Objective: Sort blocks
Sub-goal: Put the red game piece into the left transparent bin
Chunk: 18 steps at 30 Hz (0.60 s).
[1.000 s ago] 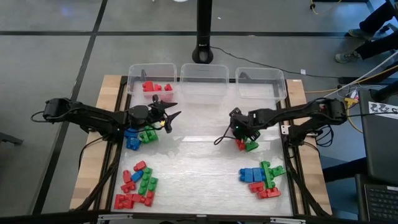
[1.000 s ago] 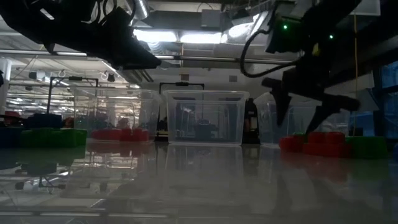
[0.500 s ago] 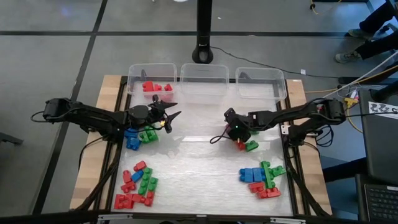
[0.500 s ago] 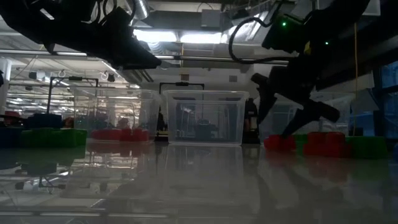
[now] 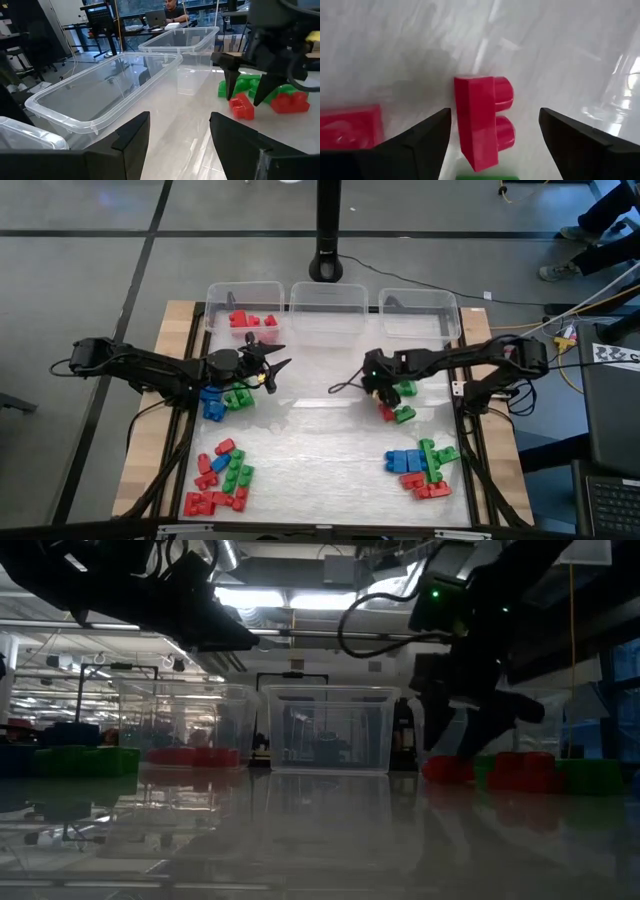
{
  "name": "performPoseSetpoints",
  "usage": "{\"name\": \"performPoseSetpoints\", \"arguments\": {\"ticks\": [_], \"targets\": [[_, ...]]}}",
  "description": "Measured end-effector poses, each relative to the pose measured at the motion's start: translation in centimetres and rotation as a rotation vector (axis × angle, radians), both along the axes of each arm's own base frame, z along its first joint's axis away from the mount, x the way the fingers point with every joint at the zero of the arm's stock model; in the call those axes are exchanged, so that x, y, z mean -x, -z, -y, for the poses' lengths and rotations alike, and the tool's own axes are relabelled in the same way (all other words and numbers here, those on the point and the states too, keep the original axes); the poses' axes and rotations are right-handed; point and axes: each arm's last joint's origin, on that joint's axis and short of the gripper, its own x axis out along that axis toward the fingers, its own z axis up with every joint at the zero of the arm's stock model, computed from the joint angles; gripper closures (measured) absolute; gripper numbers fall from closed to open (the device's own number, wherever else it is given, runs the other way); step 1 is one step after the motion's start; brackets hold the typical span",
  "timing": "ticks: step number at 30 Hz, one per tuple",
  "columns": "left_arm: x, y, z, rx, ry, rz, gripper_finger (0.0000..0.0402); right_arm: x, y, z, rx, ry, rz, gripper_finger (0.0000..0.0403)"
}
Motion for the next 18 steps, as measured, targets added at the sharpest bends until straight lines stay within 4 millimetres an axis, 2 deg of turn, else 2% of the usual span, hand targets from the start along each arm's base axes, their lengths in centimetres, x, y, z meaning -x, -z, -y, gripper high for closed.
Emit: {"name": "performPoseSetpoints", "arguments": {"ticks": [6, 13, 18], "targets": [[0.0, 0.1, -0.1, 0.01, -0.006, 0.0, 0.0204, 0.2, 0.9, 1.8, -0.141, 0.048, -0.021, 0.0102], [0.0, 0.1, -0.1, 0.01, -0.006, -0.003, 0.0204, -0.5, 3.1, 2.0, -0.203, 0.039, -0.076, 0.0103], [0.0, 0.1, -0.1, 0.011, -0.006, -0.008, 0.0204, -0.5, 3.5, 2.0, -0.217, 0.036, -0.088, 0.0143]]}}
